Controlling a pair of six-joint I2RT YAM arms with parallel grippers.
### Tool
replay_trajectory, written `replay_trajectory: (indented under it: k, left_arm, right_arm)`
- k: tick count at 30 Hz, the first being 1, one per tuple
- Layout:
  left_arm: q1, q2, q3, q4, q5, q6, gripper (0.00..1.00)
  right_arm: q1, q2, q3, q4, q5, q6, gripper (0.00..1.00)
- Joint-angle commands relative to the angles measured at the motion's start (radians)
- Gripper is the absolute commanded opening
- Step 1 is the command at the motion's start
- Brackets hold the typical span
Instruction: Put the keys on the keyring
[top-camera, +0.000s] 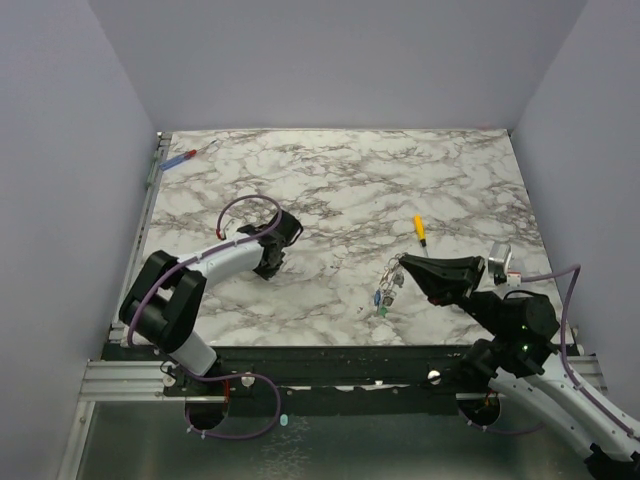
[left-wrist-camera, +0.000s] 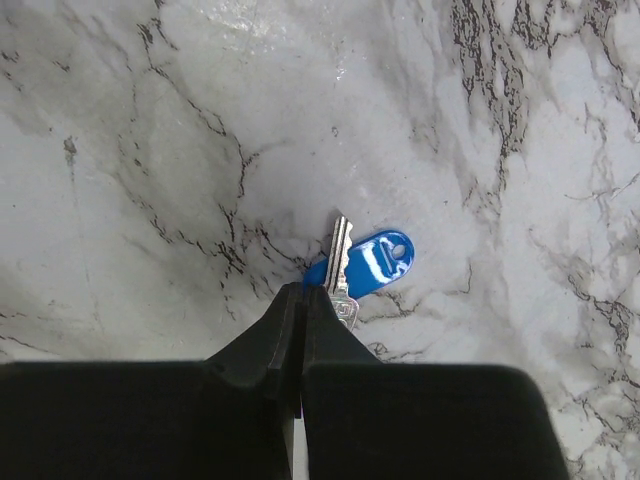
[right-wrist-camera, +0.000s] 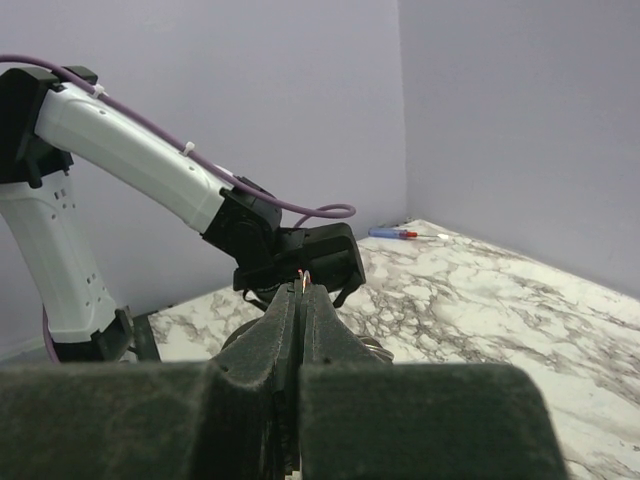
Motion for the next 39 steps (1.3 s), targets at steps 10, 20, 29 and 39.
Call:
replay_trajectory:
  k: [10,20,29,39]
  left_arm:
    - [-0.001,-0.188,-0.040,0.035,-0.016,0.150,0.00]
    - [-0.002,-0.416,-0.148,0.276,0.028,0.363,0.00]
    - [-0.004,-0.554,-0.139,0.332,0.000,0.776,0.00]
    - [-0.003,-0.666,-0.147,0.501,0.354,1.037,0.00]
  right_arm:
    - [0.006,0.026,0.047,0.031,-0.038,-0.007,0.01]
    - [0.006,0.067,0.046,0.054,-0.044,0.007,0.01]
    - [0.006,0.102,0.058,0.064,-0.047,0.023,0.01]
    - [0.005,0.140,0.061,0.089,-0.076,0.025,0.01]
